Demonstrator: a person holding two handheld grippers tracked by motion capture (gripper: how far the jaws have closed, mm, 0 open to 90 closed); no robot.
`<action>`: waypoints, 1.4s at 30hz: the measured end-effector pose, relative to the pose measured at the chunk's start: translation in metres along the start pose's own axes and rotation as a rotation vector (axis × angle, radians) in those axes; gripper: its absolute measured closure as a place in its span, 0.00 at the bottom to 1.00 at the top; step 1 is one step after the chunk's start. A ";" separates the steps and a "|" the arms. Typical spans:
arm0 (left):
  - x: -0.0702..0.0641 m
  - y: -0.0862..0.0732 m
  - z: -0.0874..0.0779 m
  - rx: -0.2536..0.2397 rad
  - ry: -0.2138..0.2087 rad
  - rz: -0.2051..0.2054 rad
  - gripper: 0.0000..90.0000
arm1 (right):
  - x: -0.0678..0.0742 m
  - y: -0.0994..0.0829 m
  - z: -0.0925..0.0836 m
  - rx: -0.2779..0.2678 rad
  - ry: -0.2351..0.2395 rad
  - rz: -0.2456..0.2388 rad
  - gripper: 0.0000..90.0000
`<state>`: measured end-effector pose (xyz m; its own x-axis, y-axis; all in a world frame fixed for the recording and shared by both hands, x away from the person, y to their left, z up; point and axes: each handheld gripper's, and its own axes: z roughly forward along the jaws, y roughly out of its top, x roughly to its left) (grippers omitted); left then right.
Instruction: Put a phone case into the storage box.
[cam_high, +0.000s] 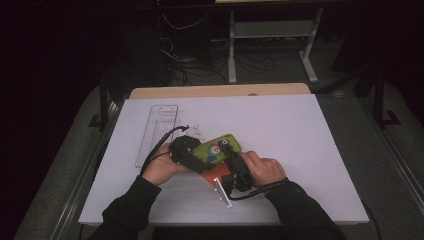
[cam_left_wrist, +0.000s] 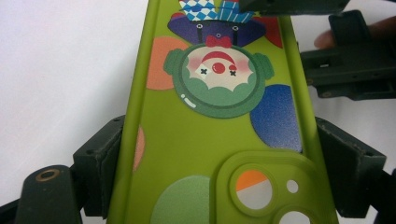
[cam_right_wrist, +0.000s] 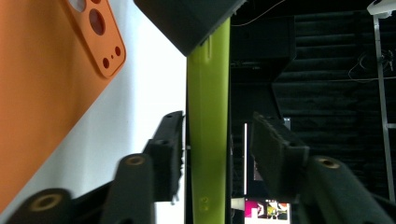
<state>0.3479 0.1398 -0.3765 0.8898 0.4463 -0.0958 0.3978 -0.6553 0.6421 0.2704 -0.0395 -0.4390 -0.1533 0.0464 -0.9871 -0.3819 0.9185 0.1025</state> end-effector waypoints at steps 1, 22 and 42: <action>0.000 0.000 0.000 0.000 0.000 0.000 0.17 | 0.000 0.000 0.000 0.000 0.000 0.000 0.61; -0.001 -0.002 0.002 -0.023 -0.003 0.000 0.16 | 0.002 0.001 -0.002 0.001 0.052 -0.023 0.84; 0.005 -0.003 -0.010 -0.119 0.022 0.021 0.00 | -0.011 -0.015 0.003 0.066 0.131 0.179 0.84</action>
<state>0.3490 0.1503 -0.3711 0.8920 0.4472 -0.0660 0.3487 -0.5878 0.7300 0.2805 -0.0528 -0.4298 -0.3319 0.1632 -0.9291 -0.2784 0.9241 0.2618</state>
